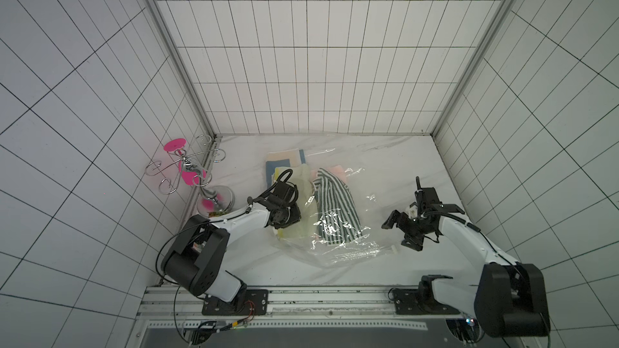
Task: Place the folded towel into the vacuum bag
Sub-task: Adjust the vacuum bag at the center of the board, then close the vacuum bag at the center of the board.
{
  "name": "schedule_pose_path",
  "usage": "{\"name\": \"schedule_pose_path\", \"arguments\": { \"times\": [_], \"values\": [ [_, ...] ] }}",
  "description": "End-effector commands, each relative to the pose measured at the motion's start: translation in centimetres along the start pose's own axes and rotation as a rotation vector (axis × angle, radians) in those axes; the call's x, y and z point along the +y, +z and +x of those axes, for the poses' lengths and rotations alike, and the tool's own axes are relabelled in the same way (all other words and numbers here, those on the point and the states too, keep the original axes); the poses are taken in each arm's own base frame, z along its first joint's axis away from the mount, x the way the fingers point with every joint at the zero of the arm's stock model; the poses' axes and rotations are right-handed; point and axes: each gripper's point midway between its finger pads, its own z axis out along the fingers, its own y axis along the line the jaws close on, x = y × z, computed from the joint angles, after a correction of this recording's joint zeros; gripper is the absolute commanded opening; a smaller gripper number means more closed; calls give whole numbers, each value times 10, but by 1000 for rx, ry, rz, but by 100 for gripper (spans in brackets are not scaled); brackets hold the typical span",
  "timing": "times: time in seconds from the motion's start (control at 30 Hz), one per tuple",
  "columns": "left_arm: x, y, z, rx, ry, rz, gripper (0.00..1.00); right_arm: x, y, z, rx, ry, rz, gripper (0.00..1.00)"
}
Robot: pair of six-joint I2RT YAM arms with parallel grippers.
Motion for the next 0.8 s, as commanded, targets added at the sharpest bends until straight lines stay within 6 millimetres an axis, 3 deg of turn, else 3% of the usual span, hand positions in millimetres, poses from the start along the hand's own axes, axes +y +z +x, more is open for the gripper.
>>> {"name": "schedule_pose_path", "arguments": {
  "times": [0.0, 0.1, 0.2, 0.3, 0.4, 0.47, 0.53, 0.63, 0.67, 0.77],
  "values": [
    [13, 1, -30, -79, -15, -51, 30, 11, 7, -2, -5, 0, -104, 99],
    [13, -8, -44, -107, -12, -67, 31, 22, 15, -2, 24, -15, -192, 99],
    [4, -20, -51, -122, 16, -58, 31, 36, 21, 2, 65, -20, -298, 89],
    [-8, -44, -57, -153, 50, -35, 32, 42, 21, 5, 64, -23, -362, 83],
    [-33, -78, -57, -198, 156, 29, 34, 48, 18, 11, 80, -21, -415, 75],
    [-59, -98, -48, -222, 277, 91, 37, 48, 17, 13, 80, -25, -426, 70],
    [-91, -116, -26, -232, 462, 154, 41, 49, 17, 12, 77, -32, -427, 66],
    [-120, -134, 7, -263, 686, 181, 43, 46, 16, 10, 58, -25, -412, 66],
    [-127, -138, 17, -259, 736, 205, 44, 44, 15, 6, 38, -19, -398, 69],
    [-145, -147, 40, -237, 822, 299, 44, 21, 12, -14, -71, -1, -214, 91]
  ]
}}
